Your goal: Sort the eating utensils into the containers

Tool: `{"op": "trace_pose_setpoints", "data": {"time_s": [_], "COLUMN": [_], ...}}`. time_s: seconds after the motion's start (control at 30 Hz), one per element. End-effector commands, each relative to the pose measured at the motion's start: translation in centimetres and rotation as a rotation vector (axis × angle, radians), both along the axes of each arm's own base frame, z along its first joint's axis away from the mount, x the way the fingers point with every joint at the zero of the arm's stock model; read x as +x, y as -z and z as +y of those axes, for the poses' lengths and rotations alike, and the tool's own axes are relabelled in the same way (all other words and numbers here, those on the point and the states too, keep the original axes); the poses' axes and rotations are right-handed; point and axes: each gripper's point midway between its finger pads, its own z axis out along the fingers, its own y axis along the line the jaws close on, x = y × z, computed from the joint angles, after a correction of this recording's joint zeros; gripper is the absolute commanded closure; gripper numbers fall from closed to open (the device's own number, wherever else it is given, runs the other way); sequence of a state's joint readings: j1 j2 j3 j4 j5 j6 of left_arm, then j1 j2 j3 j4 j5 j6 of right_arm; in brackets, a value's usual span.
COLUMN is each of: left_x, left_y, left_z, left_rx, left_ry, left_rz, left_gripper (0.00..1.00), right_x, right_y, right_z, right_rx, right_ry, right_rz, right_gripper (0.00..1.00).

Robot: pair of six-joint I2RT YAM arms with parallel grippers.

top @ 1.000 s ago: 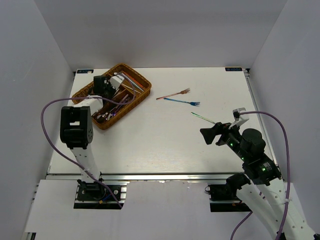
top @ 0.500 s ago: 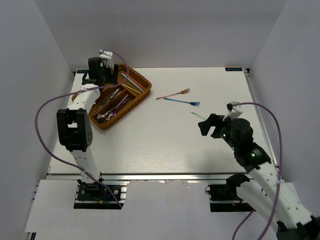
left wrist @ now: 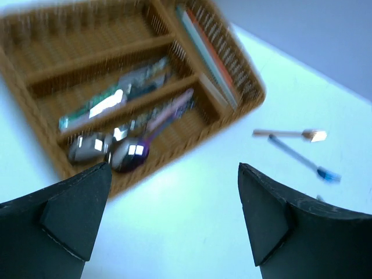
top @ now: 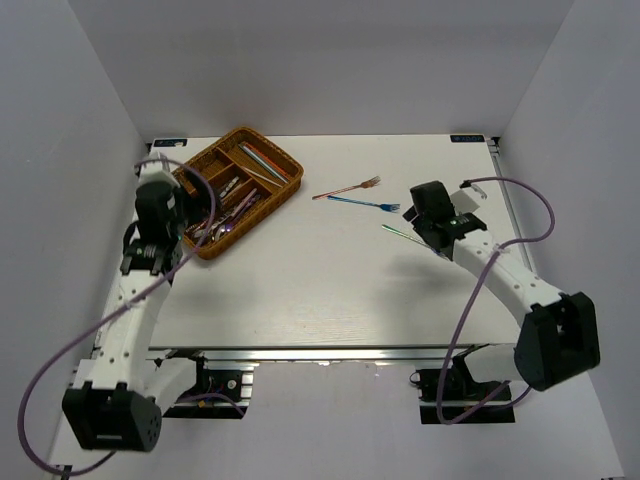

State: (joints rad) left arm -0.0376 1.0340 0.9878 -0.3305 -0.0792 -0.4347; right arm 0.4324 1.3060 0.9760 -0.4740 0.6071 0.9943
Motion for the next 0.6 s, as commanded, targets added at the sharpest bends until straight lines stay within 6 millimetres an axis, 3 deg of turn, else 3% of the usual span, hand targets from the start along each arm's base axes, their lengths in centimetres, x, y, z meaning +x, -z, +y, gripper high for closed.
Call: {"op": "trace_pose_setpoints", "data": {"time_s": [0.0, 0.07, 0.1, 0.13, 0.17, 0.2, 0.23, 0.4, 0.53, 0.57], "left_x": [-3.8, -4.9, -5.3, -5.7, -6.0, -6.1, -6.3, -6.7, -6.8, -6.8], "left_y": [4.7, 5.8, 5.9, 5.5, 5.3, 5.0, 4.6, 4.5, 4.2, 4.0], "left_z": [-0.8, -0.9, -1.0, -1.0, -1.9, -2.1, -2.4, -4.2, -4.6, -4.6], "left_rx": [-0.071, -0.062, -0.058, -0.041, -0.026, -0.013, -0.003, 0.005, 0.007, 0.007], "left_ry": [0.013, 0.024, 0.027, 0.025, 0.055, 0.059, 0.069, 0.149, 0.168, 0.168], "left_rz": [0.061, 0.072, 0.075, 0.057, 0.051, 0.043, 0.032, 0.026, 0.016, 0.013], "left_gripper": [0.02, 0.02, 0.02, 0.02, 0.02, 0.02, 0.02, 0.02, 0.02, 0.02], "right_x": [2.1, 2.7, 3.7, 4.0, 2.9, 3.8, 3.3, 4.2, 3.1, 1.9], "right_y": [-0.1, 2.7, 2.5, 4.8, 6.3, 6.0, 8.0, 10.5, 12.8, 13.9], "right_z": [-1.3, -2.1, -1.5, -2.2, -2.0, -1.7, -2.2, -2.4, -2.6, -2.6], "right_rx": [0.097, 0.112, 0.164, 0.161, 0.206, 0.239, 0.220, 0.219, 0.206, 0.208], "right_ry": [0.279, 0.389, 0.405, 0.459, 0.523, 0.535, 0.564, 0.637, 0.672, 0.681], "right_rz": [-0.027, 0.061, 0.082, 0.153, 0.252, 0.271, 0.358, 0.436, 0.486, 0.526], "right_gripper": [0.27, 0.30, 0.32, 0.34, 0.34, 0.34, 0.34, 0.40, 0.42, 0.42]}}
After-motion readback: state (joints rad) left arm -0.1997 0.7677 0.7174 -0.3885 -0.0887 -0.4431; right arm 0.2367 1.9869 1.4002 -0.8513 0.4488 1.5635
